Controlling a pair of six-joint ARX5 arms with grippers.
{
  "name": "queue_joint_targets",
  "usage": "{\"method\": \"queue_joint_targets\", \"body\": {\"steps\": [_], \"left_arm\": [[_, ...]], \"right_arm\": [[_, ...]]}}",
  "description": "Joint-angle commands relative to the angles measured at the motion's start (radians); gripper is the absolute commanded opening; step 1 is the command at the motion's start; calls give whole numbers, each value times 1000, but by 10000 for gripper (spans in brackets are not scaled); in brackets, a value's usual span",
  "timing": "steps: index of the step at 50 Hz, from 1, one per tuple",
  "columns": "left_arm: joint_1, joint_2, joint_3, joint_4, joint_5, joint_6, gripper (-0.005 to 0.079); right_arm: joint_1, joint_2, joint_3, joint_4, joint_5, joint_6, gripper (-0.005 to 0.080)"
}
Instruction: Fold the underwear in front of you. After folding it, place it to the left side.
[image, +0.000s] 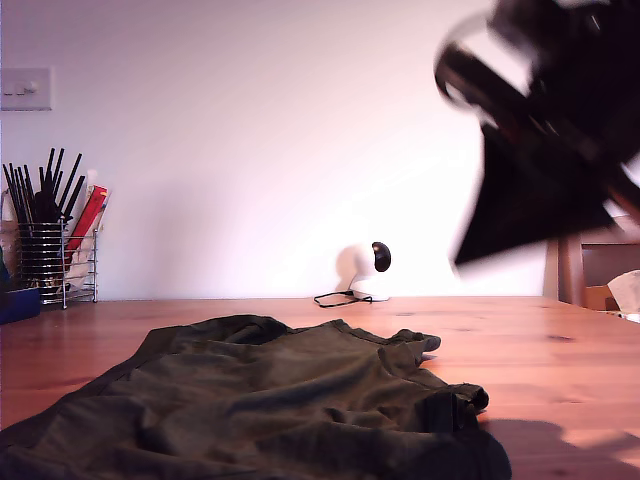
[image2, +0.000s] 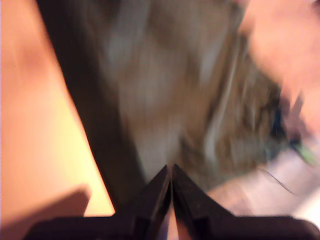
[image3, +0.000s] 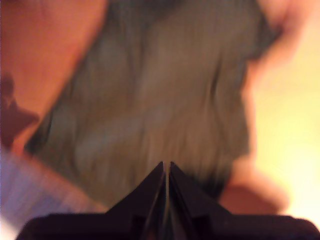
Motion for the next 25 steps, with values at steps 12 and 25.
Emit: {"method": "queue_joint_targets", "body": {"steps": [12,25], "left_arm": [[0,21,0,-68,-2,-148,460],[0,198,0,-51,-25,-172,557]], "right_arm": [[2,1,-11,-64,-69,90,259],[2,2,-11,-31,-65,80,289]]}}
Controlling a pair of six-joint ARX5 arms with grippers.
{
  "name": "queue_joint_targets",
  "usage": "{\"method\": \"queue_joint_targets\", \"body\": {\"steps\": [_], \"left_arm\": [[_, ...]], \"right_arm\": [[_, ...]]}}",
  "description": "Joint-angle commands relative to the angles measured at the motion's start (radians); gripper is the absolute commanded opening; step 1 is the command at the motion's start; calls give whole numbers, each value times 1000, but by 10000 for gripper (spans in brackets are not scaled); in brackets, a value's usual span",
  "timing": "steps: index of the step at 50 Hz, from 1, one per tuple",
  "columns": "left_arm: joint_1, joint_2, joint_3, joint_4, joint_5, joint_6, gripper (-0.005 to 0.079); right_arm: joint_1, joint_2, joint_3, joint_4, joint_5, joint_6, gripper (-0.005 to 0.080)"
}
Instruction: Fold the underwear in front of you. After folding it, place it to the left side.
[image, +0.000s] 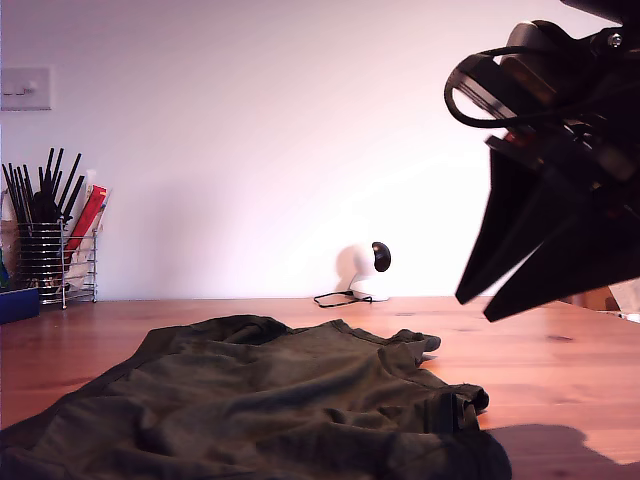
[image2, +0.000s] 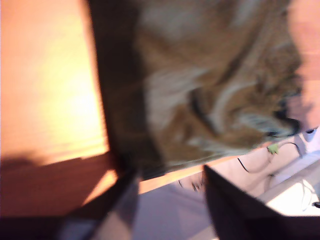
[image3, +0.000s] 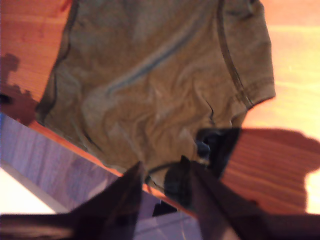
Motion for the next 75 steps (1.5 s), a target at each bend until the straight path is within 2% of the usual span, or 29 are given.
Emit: {"method": "queue_joint_targets", "body": {"steps": [1,12,29,44,57,66,69,75], "left_arm": [[1,48,-1,13,-1,-3,557],[-3,158,-1,45,2,-23,556],[-47,219,-1,88,2,-55,556],[-124,257,-2,26,6,-56,555],[-132,257,-2,-111,20,-20,554],[-132,257,-2,-78,-3,-26,554],[-132,256,-1,-58,13,-39,553],[-132,256,0,-47,114,-49,553]], "right_arm": [[2,2,-9,15,-3,-7,289],[2,2,-9,18,-4,-26,288],[2,2,-9,17,-2,-51,288],[2,2,-9,40,4,-52,288],[2,2,-9,61,3,-60,288],[2,2,-9,61,3,-60,288],[2,2,-9,61,3,-60,288],[2,2,-9,61,3,-61,288]]}}
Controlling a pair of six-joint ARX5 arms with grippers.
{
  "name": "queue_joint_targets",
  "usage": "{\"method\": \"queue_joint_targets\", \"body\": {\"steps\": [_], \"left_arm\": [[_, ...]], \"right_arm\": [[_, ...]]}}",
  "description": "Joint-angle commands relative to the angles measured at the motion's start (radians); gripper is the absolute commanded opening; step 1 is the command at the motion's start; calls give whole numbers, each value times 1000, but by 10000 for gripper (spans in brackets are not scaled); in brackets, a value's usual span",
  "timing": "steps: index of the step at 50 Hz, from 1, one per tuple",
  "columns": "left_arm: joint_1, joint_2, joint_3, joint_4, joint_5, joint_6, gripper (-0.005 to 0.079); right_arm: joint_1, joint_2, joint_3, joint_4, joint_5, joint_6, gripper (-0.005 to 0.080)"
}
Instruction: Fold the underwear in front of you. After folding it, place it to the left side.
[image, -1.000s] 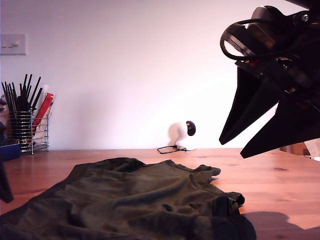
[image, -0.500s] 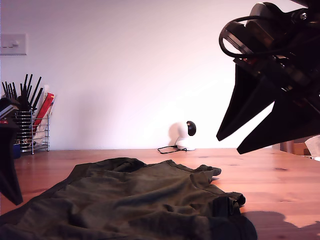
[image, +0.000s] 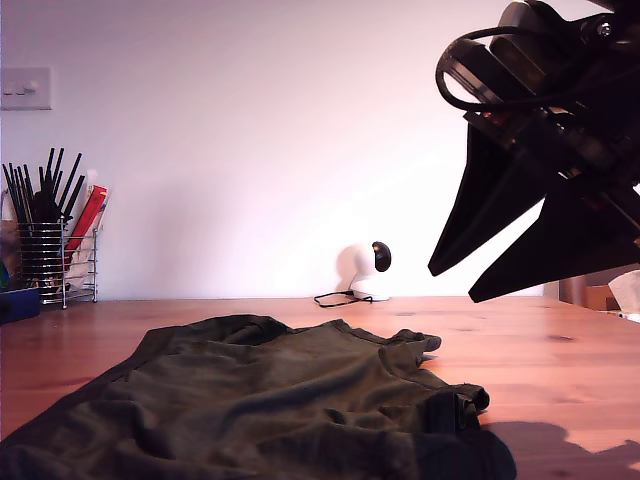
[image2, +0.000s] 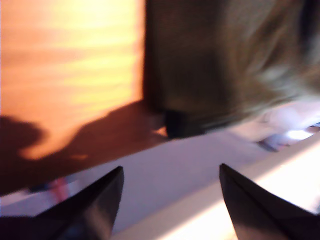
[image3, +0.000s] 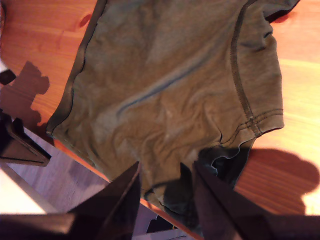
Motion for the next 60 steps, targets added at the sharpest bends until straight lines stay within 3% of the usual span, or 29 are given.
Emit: {"method": "queue_joint_targets", "body": {"steps": [1,18,38,47,60], "left_arm": [[4,3,0,6,41,-6,553],[9,2,23,55,73,-17,551],[18,2,26,128,-67,-26,551],[18,2,27,199,-45,-67,550],[18,2,27,201,30,-75,548]], "right_arm": [[2,2,-9,10,0,-8,288],[2,2,-9,7,-7,-25,288],[2,2,-9,2,-13,-26,287],[2,2,-9,0,-30,-26,287],[3,2,-9,-1,-37,-27,287]]}}
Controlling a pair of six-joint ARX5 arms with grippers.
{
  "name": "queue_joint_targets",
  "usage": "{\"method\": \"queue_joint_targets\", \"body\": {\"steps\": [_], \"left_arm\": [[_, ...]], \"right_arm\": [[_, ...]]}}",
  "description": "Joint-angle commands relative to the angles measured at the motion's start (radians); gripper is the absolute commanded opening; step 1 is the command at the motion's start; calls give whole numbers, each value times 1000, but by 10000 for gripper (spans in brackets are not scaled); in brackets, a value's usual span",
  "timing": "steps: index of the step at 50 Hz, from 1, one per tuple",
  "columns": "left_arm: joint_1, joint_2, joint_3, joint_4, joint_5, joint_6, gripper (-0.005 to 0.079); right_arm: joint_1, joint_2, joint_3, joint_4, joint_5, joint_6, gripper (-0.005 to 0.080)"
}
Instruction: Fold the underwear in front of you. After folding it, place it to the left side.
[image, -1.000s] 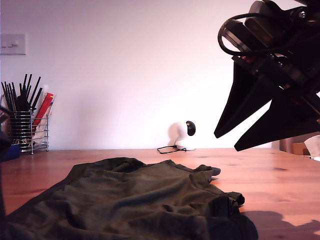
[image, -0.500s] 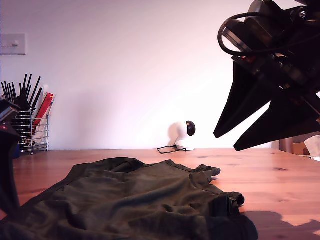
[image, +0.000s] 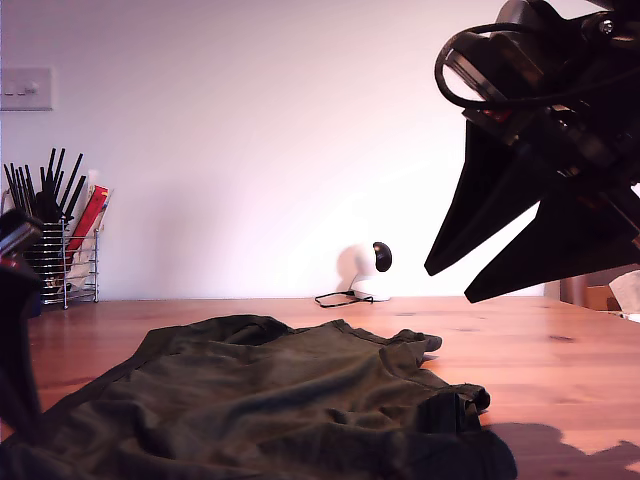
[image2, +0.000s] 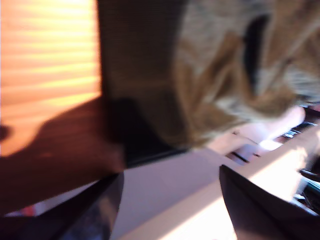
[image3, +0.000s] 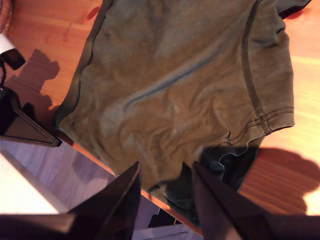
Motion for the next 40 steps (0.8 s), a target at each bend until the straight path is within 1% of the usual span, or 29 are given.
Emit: {"method": "queue_joint_targets", "body": {"steps": [1,20,25,30,40], "left_arm": [[10,2,21,79,-2,18,548],[25,-11,39,80,-21,20,548],[31,-14,54,81,-33,21,548],[35,-16,58,87,-68,28,548],[35,-18,62,113,-61,27,547]], "right_arm": [[3,2,-9,3,-8,-5,287],[3,2,-9,-1,-33,-10,287],[3,2,-8,-3,-40,-10,282],[3,2,-9,-3,-56,-10,282],[3,2,-9,-4,-56,-10,282]]}}
